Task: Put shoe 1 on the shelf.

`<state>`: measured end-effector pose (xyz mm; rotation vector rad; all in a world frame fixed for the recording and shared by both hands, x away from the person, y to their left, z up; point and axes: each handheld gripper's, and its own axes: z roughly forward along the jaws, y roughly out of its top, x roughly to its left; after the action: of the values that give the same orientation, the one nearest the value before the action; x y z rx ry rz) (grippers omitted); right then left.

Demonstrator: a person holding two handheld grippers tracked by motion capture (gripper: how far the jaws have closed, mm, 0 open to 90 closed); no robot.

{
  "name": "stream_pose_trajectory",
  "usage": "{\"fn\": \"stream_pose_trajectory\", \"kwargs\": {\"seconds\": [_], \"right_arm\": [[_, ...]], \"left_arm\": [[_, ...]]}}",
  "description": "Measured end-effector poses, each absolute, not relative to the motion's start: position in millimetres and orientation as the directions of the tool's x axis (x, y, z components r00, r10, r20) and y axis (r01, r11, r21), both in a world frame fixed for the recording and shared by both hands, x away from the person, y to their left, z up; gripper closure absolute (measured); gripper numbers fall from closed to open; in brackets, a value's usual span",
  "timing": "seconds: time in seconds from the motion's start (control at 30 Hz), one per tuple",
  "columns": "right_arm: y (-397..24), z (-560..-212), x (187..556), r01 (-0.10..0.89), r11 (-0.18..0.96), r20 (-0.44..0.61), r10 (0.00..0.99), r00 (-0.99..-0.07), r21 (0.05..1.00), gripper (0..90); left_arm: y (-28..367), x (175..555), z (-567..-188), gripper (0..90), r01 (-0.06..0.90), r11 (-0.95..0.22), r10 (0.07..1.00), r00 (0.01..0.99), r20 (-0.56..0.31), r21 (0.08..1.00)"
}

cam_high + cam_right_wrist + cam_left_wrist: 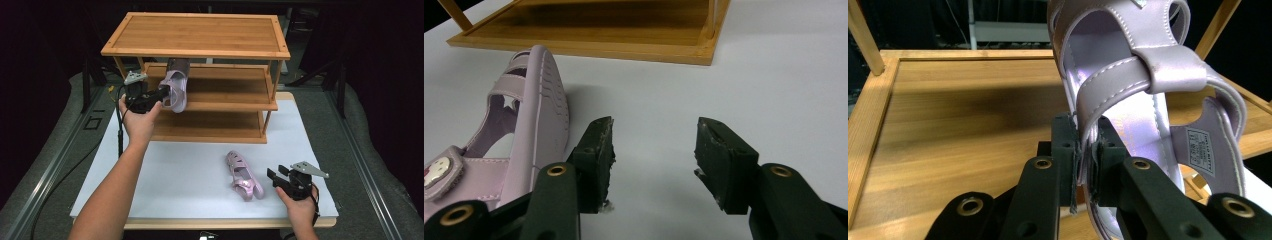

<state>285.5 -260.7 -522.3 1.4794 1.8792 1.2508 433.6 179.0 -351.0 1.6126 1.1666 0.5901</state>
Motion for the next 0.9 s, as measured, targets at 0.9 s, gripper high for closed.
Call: {"fn": "stream_pose_trajectory", "kwargs": {"seconds": [0.9], "right_arm": [[-259, -524, 288, 0.537, 0.013, 0.202, 0.919, -0.340, 0.844, 49.1]], "left_arm": [[152, 495, -356, 81.6, 0.504, 0.078, 0.912, 0.313, -0.266, 0.860]]}}
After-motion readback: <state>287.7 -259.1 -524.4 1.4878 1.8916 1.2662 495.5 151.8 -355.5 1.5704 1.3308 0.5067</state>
